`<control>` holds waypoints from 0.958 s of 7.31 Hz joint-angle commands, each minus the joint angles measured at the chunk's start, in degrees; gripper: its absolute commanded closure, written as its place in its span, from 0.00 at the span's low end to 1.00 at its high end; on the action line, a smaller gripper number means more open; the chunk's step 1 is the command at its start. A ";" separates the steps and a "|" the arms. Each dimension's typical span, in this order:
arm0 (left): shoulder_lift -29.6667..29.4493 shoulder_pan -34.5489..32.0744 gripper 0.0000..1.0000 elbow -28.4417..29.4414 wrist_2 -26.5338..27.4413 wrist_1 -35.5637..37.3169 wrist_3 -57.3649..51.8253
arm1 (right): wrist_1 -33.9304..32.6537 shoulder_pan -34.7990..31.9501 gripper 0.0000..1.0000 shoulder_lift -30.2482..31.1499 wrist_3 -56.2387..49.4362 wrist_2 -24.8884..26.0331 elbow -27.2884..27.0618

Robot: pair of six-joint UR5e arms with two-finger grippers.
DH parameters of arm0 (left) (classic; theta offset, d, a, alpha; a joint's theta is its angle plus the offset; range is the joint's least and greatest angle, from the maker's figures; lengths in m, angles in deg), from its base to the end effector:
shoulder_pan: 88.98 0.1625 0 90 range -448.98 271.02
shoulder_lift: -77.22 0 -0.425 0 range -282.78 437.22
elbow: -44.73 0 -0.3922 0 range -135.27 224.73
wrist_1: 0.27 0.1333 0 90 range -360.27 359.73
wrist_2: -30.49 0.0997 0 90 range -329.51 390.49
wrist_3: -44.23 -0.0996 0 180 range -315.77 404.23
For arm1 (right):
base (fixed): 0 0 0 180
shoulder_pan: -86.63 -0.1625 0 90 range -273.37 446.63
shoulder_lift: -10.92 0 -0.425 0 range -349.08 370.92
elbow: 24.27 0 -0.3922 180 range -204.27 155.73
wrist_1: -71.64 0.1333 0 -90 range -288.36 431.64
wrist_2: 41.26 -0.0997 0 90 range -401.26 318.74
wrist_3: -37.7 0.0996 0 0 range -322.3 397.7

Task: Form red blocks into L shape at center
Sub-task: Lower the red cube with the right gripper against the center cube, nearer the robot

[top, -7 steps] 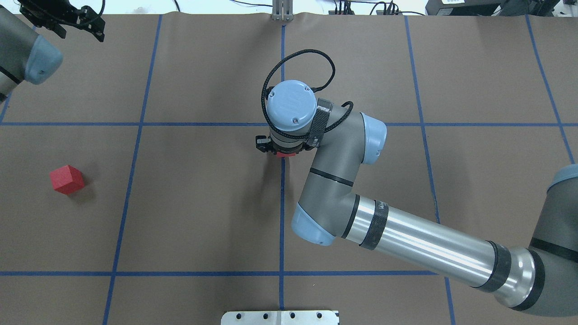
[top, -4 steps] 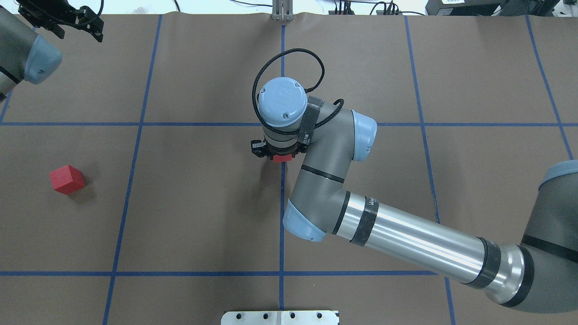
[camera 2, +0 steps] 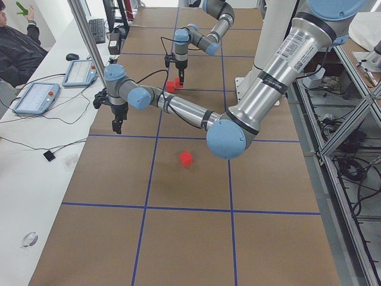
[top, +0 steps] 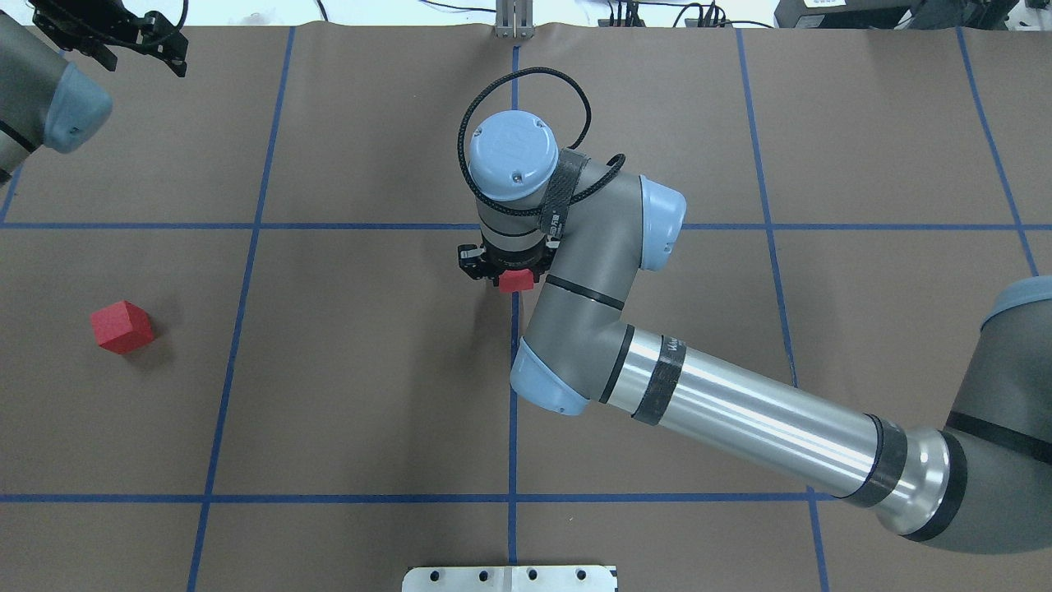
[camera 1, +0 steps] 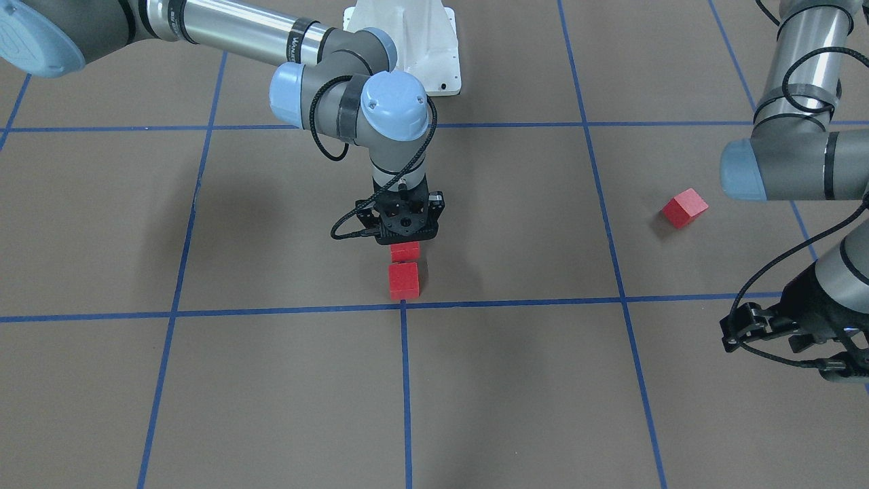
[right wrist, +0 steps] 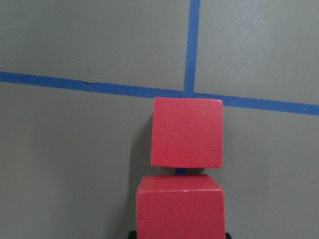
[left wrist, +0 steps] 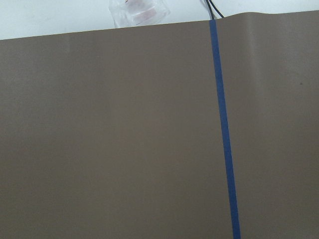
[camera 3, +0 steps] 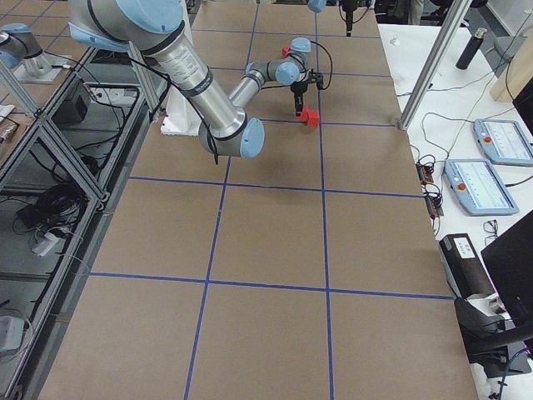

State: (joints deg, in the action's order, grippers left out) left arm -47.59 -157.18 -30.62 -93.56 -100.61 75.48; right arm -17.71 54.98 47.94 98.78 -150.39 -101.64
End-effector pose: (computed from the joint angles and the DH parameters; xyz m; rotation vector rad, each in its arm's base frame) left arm 0.2023 -0.7145 0.3968 0.2028 0.7488 0.0016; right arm -0.6071 -0.4925 0.1701 0.0816 -0.7729 -0.0742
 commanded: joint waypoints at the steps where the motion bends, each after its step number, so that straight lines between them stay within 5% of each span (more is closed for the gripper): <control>1: 0.00 0.00 0.00 -0.05 0.04 -0.03 0.03 | -0.03 -0.68 0.66 -0.81 -0.61 -1.43 1.08; 7: 0.00 0.00 0.00 0.12 -0.05 -0.03 0.03 | 0.41 -0.68 0.59 -0.81 -0.70 -0.90 2.14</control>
State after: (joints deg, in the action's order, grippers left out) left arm -47.59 -157.18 -30.57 -93.57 -100.61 75.52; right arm -17.33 54.36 47.16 98.08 -151.31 -99.74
